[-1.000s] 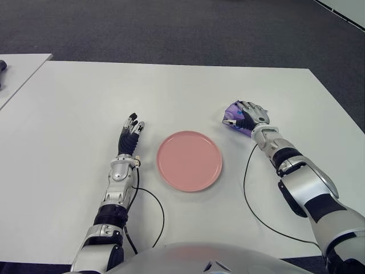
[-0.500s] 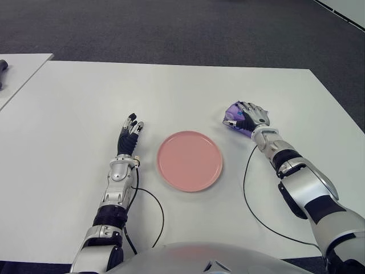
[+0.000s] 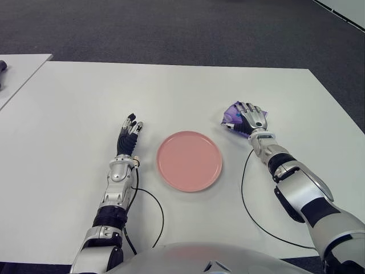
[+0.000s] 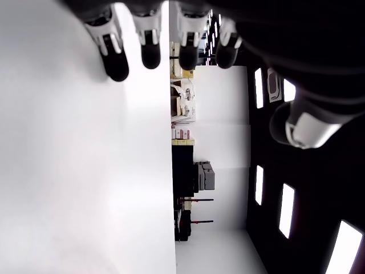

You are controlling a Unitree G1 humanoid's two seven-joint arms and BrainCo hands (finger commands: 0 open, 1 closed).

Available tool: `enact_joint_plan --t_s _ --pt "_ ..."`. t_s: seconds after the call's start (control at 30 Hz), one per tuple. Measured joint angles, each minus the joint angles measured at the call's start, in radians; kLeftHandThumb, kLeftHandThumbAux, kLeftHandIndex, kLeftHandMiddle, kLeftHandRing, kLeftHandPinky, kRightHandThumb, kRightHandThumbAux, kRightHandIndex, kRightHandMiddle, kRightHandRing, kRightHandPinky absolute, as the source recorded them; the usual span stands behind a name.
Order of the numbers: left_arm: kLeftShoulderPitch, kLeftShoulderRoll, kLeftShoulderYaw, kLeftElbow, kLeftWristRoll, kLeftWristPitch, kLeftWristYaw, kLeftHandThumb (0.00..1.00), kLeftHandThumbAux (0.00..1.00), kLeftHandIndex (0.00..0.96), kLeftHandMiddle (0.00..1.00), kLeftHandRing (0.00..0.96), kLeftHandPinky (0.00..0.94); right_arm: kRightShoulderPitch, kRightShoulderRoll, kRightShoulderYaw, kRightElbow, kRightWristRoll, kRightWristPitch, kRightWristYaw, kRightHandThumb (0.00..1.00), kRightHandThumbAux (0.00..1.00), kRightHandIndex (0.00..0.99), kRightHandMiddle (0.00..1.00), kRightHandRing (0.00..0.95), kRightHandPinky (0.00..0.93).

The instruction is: Put the tissue paper into the plate.

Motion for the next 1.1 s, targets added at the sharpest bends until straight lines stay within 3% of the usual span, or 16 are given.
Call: enact_joint_plan --t_s 1.1 --pt "0.002 0.000 0.000 0.002 0.000 -0.015 0.000 0.000 0.434 0.000 0.000 0.000 0.000 -0.010 0.000 0.047 0.007 -0.003 0.019 -0.009 0.499 0.167 0.000 0.000 0.000 0.000"
